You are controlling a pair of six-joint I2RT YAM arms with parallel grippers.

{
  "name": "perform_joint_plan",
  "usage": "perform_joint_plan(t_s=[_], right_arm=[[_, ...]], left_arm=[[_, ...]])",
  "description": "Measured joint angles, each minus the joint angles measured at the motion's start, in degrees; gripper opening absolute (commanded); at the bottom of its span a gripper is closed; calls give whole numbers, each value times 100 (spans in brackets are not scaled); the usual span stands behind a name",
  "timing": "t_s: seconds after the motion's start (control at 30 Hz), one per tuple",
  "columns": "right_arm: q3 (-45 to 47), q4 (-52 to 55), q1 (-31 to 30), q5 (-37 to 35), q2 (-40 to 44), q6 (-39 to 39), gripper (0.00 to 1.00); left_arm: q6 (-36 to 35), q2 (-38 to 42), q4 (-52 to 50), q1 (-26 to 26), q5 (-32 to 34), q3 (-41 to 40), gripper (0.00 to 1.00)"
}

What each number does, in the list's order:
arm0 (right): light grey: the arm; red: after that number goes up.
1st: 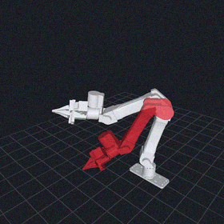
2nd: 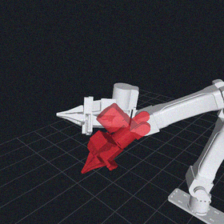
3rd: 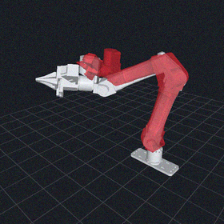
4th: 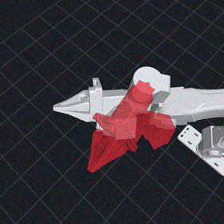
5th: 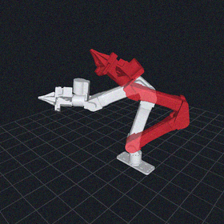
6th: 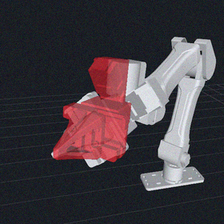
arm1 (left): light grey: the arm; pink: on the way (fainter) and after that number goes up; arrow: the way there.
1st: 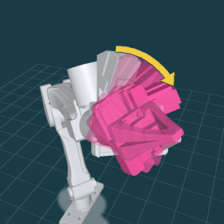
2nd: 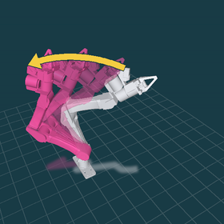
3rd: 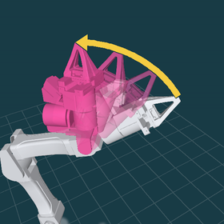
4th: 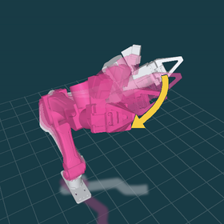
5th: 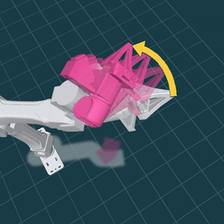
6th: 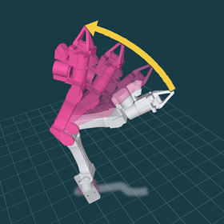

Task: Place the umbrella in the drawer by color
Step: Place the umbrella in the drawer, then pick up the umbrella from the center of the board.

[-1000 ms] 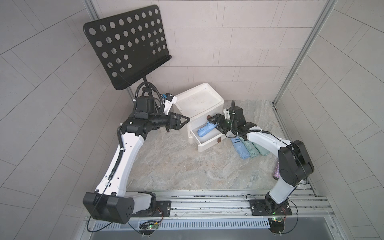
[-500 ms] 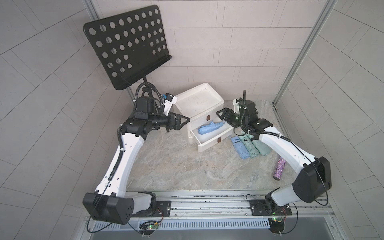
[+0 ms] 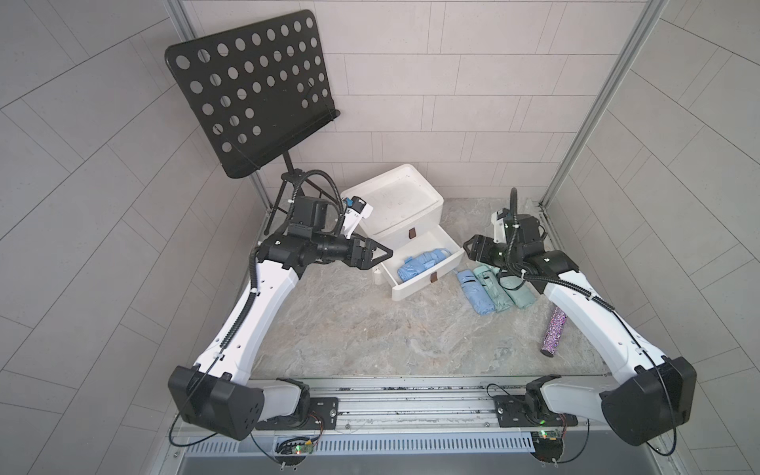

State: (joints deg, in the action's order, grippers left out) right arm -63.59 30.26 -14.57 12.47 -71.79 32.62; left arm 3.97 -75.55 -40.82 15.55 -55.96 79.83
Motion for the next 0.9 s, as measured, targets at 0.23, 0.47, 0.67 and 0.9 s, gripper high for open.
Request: perform_joint_plan(t_s=[0.23, 0.47, 0.67, 0.9], right_arm=[[710, 422, 0, -330, -22, -334, 77], [1027, 415, 0, -444, -391, -452, 75], [1145, 326, 0, -509, -835, -511, 75], [1145, 105, 0, -595, -1252, -553, 74]], left_arm=[[2, 0, -20, 155, -15, -302, 89], [20, 2, 72, 173, -17, -448, 89], [22, 11, 133, 173, 11, -492, 89], [22, 13, 155, 173, 31, -494, 89]])
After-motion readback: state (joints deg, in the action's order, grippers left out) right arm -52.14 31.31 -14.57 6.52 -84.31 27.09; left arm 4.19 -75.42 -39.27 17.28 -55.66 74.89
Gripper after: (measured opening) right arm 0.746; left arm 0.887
